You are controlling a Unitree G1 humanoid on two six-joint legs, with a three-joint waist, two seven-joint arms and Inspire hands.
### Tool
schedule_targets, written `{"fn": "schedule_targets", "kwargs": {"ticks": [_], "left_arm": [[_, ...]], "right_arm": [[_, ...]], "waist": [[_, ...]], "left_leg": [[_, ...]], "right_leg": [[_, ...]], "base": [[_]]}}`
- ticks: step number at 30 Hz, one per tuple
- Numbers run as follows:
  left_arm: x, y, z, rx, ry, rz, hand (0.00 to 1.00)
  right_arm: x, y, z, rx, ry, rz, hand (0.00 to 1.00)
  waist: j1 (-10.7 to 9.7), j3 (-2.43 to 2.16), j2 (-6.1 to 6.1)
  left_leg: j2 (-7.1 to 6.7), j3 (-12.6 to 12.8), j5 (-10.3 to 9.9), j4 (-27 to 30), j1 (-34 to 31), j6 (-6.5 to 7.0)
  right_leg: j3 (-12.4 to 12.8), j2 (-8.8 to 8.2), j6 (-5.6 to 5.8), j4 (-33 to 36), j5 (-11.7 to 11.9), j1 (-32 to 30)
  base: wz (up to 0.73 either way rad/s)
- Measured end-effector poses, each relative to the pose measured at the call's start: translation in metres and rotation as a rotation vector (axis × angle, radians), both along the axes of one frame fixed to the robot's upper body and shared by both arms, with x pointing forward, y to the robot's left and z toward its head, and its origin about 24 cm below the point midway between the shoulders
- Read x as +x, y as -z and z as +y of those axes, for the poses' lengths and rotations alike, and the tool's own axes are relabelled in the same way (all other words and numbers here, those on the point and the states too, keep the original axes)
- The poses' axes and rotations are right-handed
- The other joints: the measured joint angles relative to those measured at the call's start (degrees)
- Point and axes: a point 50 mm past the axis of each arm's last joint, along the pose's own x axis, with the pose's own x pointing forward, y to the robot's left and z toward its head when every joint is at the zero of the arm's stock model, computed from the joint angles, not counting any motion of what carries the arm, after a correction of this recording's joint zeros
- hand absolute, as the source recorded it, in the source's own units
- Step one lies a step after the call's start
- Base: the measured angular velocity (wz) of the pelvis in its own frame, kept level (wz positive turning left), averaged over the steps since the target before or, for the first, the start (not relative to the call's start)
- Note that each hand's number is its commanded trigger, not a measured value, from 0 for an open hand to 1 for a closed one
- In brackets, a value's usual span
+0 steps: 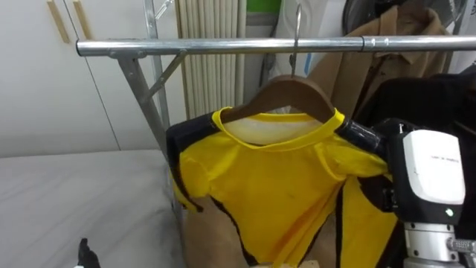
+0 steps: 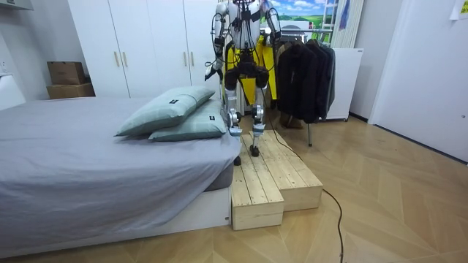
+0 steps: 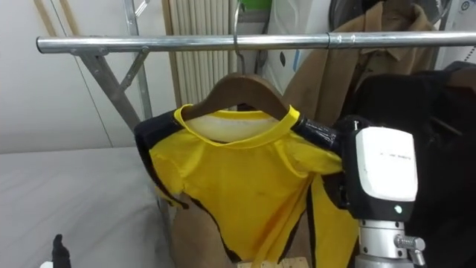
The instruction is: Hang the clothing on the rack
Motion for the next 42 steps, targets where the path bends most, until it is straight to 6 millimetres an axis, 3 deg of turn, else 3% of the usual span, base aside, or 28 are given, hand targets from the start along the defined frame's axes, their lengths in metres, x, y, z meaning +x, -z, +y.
{"fn": "schedule_targets", "kwargs": {"ticks": [14, 28, 34, 39, 42], "left_arm": [[-0.013, 0.006, 0.009, 0.000, -0.014, 0.048, 0.00], [-0.020, 0.006, 0.022, 0.013, -0.059, 0.053, 0.00], [-0.017, 0.003, 0.022, 0.013, -0.054, 0.032, 0.00], [-0.012, 0.000, 0.021, 0.011, -0.047, -0.001, 0.00], [-0.007, -0.002, 0.019, 0.013, -0.047, -0.016, 0.00]], "right_arm": [[0.002, -0.009, 0.005, 0.007, -0.047, 0.017, 1.00], [0.014, -0.020, -0.008, 0.222, -0.073, 0.079, 1.00], [0.020, -0.026, -0.007, 0.297, -0.115, 0.096, 1.00], [0.022, -0.026, -0.005, 0.315, -0.140, 0.126, 1.00], [0.026, -0.023, -0.007, 0.371, -0.150, 0.154, 1.00]], "waist": [[0.3, 0.03, -0.03], [1.5, -0.03, -1.29], [2.1, 0.09, -1.22], [3.0, 0.57, -1.55], [3.1, 0.62, -1.57]], "left_leg": [[0.18, -0.2, 0.0, 0.0, 0.1, -0.09], [0.51, -2.2, 0.2, 0.0, 0.1, -0.28], [0.55, -2.4, 0.2, -0.2, 0.1, -0.28], [0.52, -2.4, 0.2, -0.4, 0.0, -0.35], [0.59, -3.1, 0.3, -0.7, 0.0, -0.41]], "right_leg": [[-0.3, 0.05, -0.05, -0.2, 0.1, 0.3], [-2.1, -0.06, -0.34, -2.0, 0.5, 1.8], [-2.4, -0.05, -0.36, -2.3, 0.6, 1.9], [-2.4, -0.05, -0.36, -2.4, 0.6, 1.9], [-3.2, -0.12, -0.34, -3.5, 0.9, 2.5]], "base": [[0.00], [0.06], [0.02], [0.00], [0.10]]}}
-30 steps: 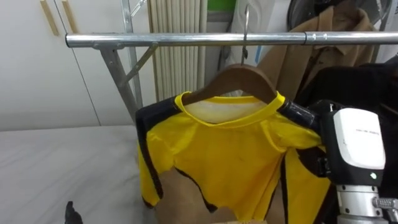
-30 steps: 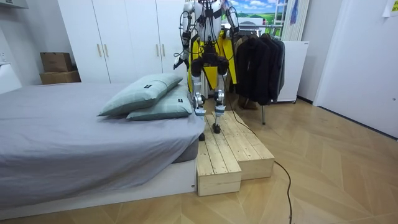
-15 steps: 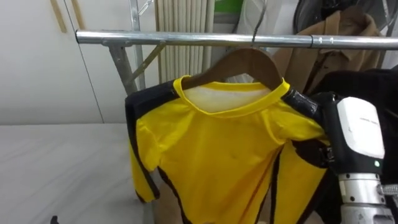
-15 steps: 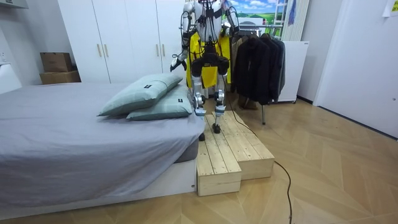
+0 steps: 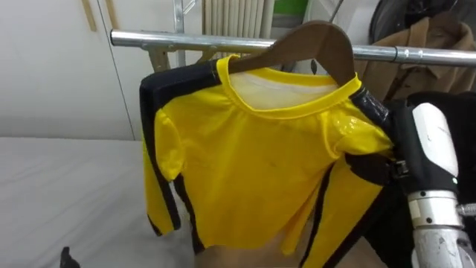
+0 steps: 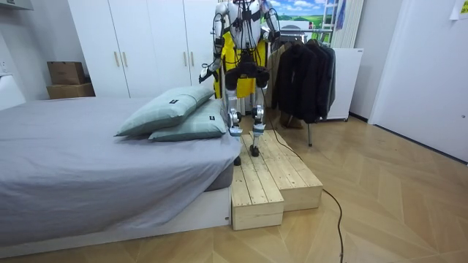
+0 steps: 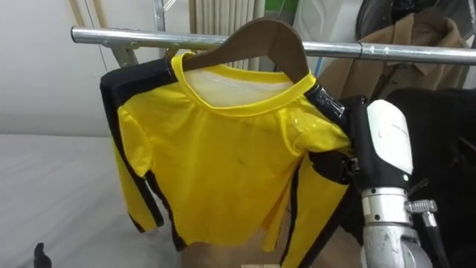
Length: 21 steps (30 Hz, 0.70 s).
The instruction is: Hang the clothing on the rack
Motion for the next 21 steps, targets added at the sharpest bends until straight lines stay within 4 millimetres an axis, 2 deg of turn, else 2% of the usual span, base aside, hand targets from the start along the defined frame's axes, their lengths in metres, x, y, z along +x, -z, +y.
{"fn": "schedule_targets", "kwargs": {"ticks": [6, 11, 17, 21], "left_arm": [[0.003, -0.004, 0.004, 0.044, -0.045, -0.027, 0.00], [0.003, -0.004, 0.004, 0.047, -0.046, -0.028, 0.00], [0.007, -0.006, 0.004, 0.054, -0.036, -0.038, 0.00], [0.007, -0.006, 0.003, 0.054, -0.032, -0.033, 0.00]], "right_arm": [[0.009, 0.005, -0.004, 0.192, -0.028, 0.069, 1.00], [0.011, 0.007, -0.003, 0.230, -0.061, 0.112, 1.00], [0.021, 0.024, -0.006, 0.251, -0.086, 0.245, 1.00], [0.020, 0.038, -0.008, 0.309, -0.108, 0.336, 1.00]], "waist": [[0.3, -0.01, 0.05], [0.4, -0.02, 0.08], [0.4, -0.06, -0.03], [1.1, -0.07, -0.13]], "left_leg": [[0.20, -0.6, 0.0, -0.1, -0.2, -0.02], [0.28, -0.7, 0.0, -0.1, 0.1, -0.02], [0.09, -1.4, 0.0, -0.1, 0.0, -0.02], [-0.02, -1.8, 0.1, -0.1, -0.1, 0.00]], "right_leg": [[-1.0, 0.01, -0.02, -0.6, 0.0, 0.3], [-1.3, 0.01, -0.04, -0.8, 0.0, 0.8], [-2.0, -0.32, -0.04, -0.8, 0.0, 0.8], [-2.3, -0.45, -0.04, -0.7, 0.0, 0.8]], "base": [[0.07], [0.00], [0.05], [0.04]]}}
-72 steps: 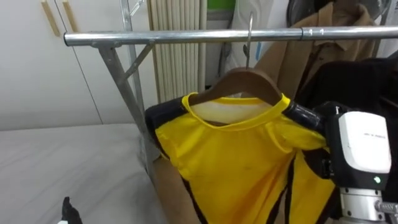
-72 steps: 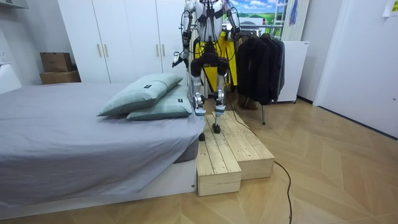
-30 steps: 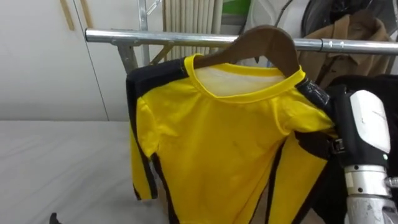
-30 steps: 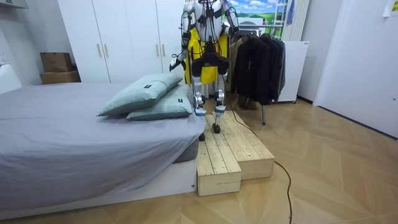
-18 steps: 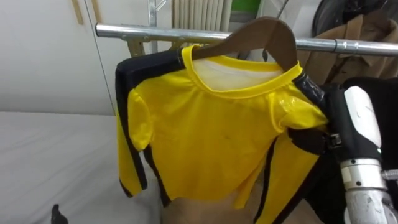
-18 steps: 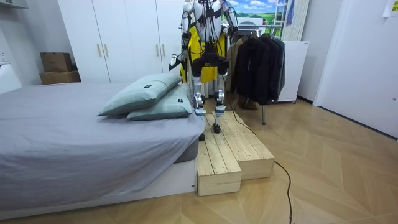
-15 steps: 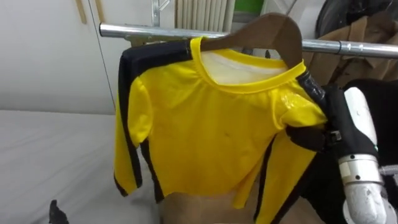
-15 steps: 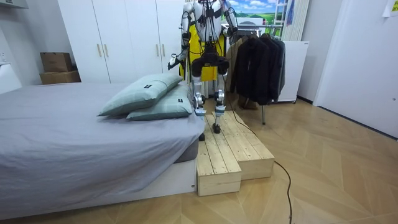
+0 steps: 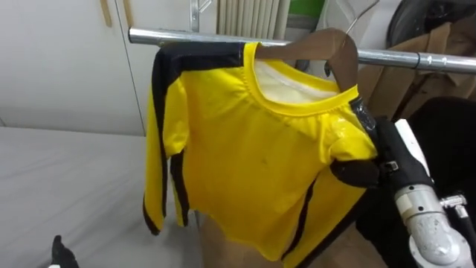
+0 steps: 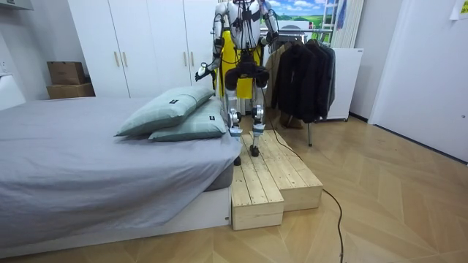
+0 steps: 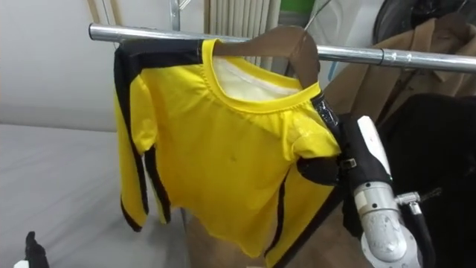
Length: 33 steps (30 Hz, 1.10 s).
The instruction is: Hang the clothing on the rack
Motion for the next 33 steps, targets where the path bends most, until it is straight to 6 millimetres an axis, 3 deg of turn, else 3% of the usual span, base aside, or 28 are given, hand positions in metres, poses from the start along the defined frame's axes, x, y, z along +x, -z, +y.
{"fn": "schedule_targets", "kwargs": {"ticks": [4, 11, 20, 33], "left_arm": [[0.000, 0.000, 0.000, 0.005, 0.003, 0.001, 0.00], [0.003, -0.003, -0.003, 0.128, 0.121, 0.030, 0.00], [0.002, -0.002, -0.003, 0.113, 0.120, 0.034, 0.00], [0.006, -0.004, -0.003, 0.114, 0.132, 0.022, 0.00]], "right_arm": [[-0.001, 0.008, -0.004, 0.056, -0.007, 0.060, 1.00], [0.001, 0.025, -0.016, 0.056, 0.001, 0.163, 1.00], [-0.007, 0.051, -0.025, 0.068, 0.024, 0.290, 1.00], [-0.006, 0.070, -0.039, 0.108, 0.098, 0.391, 1.00]], "waist": [[0.1, -0.06, -0.39], [0.3, -0.58, -1.37], [0.2, -0.54, -1.33], [-0.4, -0.38, -1.42]], "left_leg": [[-0.12, -0.6, 0.2, 0.0, -0.1, -0.01], [-0.21, -1.1, 0.4, 0.1, -0.2, -0.05], [-0.19, -1.8, 0.4, 0.1, -0.3, -0.08], [-0.24, -3.3, 0.6, 0.1, -0.7, -0.06]], "right_leg": [[-0.5, -0.21, 0.00, 0.0, 0.0, 0.0], [-1.1, -0.47, -0.01, 0.0, 0.0, 0.3], [-2.0, -0.69, -0.04, -0.1, 0.0, 0.5], [-3.4, -0.83, -0.09, -1.2, 0.0, 1.2]], "base": [[0.07], [0.04], [0.03], [0.06]]}}
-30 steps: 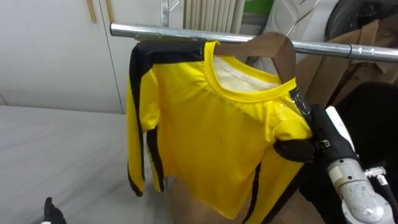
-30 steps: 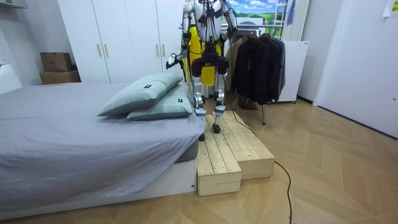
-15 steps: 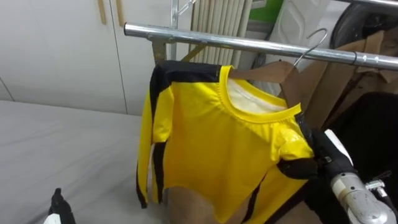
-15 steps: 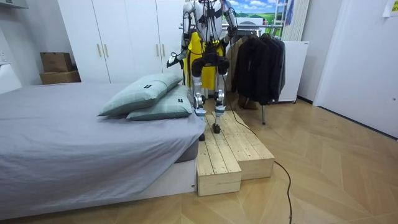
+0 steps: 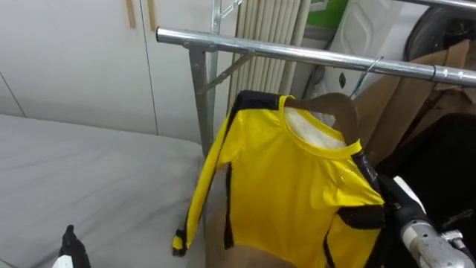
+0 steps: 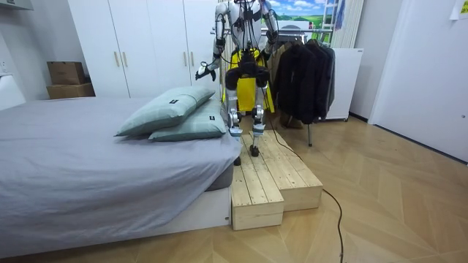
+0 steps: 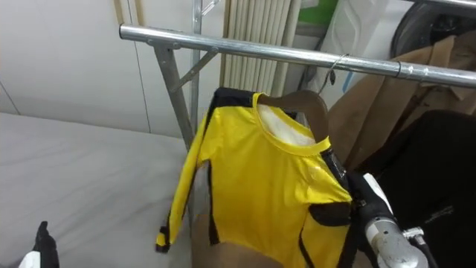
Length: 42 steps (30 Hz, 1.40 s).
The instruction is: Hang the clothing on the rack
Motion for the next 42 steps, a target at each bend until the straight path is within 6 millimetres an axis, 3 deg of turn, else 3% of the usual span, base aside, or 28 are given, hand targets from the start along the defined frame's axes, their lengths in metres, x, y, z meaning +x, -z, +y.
{"fn": "schedule_targets", "kwargs": {"ticks": [9, 26, 27, 29, 42], "left_arm": [[0.004, -0.003, 0.002, -0.054, -0.043, -0.041, 0.00], [0.006, -0.003, 0.000, -0.077, -0.007, -0.045, 0.00], [0.006, -0.003, 0.000, -0.078, -0.005, -0.044, 0.00], [0.006, -0.003, 0.000, -0.082, 0.000, -0.040, 0.00], [0.003, 0.002, 0.000, -0.097, 0.012, -0.005, 0.00]], "right_arm": [[-0.008, 0.013, -0.006, 0.050, 0.059, 0.034, 1.00], [-0.009, 0.013, -0.006, 0.041, 0.049, 0.024, 1.00], [-0.009, 0.013, -0.006, 0.041, 0.050, 0.024, 0.90], [-0.009, 0.013, -0.006, 0.041, 0.053, 0.024, 0.00], [-0.009, 0.013, -0.008, 0.042, 0.080, 0.016, 0.00]], "waist": [[0.1, 0.15, 0.22], [0.0, 0.17, 0.32], [0.0, 0.17, 0.32], [0.0, 0.16, 0.31], [0.1, 0.06, 0.20]], "left_leg": [[0.13, -0.1, 0.0, -0.2, 0.5, 0.00], [0.14, -0.1, 0.0, -0.2, 0.5, 0.00], [0.15, -0.2, 0.0, -0.2, 0.6, 0.00], [0.15, -0.2, 0.0, -0.2, 0.6, 0.00], [0.10, -0.3, 0.0, -0.1, 0.6, 0.00]], "right_leg": [[-0.1, 0.20, 0.00, -0.8, 0.0, 0.8], [-0.2, 0.19, 0.00, -0.8, 0.0, 0.9], [-0.2, 0.19, 0.00, -0.8, 0.0, 1.0], [-0.2, 0.19, 0.00, -0.8, 0.0, 1.0], [-0.2, 0.17, 0.00, -0.7, 0.0, 1.0]], "base": [[0.00], [0.00], [0.00], [0.00], [0.00]]}}
